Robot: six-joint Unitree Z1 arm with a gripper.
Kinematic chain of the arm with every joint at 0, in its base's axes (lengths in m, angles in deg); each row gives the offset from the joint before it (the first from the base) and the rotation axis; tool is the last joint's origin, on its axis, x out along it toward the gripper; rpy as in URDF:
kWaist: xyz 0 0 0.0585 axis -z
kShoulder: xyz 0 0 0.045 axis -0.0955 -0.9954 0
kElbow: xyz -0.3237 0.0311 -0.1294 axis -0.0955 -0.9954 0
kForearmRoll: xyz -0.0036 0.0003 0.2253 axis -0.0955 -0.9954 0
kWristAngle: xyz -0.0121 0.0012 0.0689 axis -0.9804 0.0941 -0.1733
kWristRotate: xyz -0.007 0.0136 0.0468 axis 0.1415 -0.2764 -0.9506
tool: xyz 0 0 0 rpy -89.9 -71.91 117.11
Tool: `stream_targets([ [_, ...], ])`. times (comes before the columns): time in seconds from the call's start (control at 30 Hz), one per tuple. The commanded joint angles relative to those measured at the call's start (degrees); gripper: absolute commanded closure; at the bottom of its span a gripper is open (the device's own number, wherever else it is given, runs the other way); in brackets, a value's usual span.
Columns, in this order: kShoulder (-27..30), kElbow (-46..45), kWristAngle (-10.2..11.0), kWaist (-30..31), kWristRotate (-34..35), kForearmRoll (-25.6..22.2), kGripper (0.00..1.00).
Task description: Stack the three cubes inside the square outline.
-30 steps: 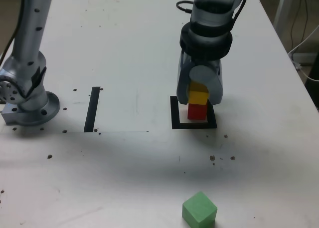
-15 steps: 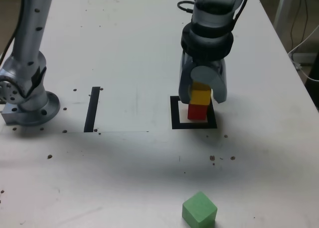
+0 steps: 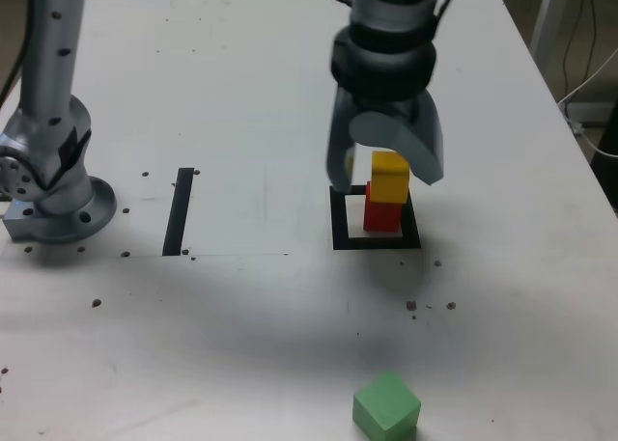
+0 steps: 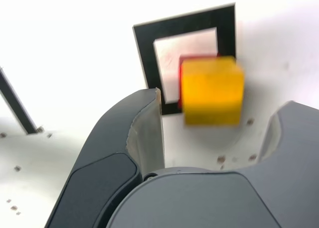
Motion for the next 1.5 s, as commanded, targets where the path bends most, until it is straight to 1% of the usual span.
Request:
stream_targets([
  [0.0,1.6,-0.1,-0.2,1.7,1.7,-0.9,0.00],
  [0.1,3.0,-0.5,-0.1,5.0,6.7,-1.5,0.00],
  [0.23,3.6,-1.2,-0.6,9.9,16.7,-1.0,0.00],
  [0.33,3.4,-1.5,-1.9,14.2,25.3,0.7,0.00],
  [0.47,2.9,-1.6,-3.4,18.6,34.0,3.4,0.00],
  [0.57,2.2,-2.1,-4.6,21.0,38.9,4.7,0.00],
  [0.7,1.0,-3.5,-5.9,23.0,43.6,6.6,0.00],
  [0.83,-1.3,-4.1,-6.6,24.2,46.5,9.3,0.00],
  [1.03,-6.4,-2.1,-8.7,25.1,48.0,11.9,0.00],
  [1.3,-9.0,0.0,-10.1,25.5,47.8,12.4,0.02],
  [1.47,-9.9,0.7,-11.8,25.5,46.6,12.5,0.06],
])
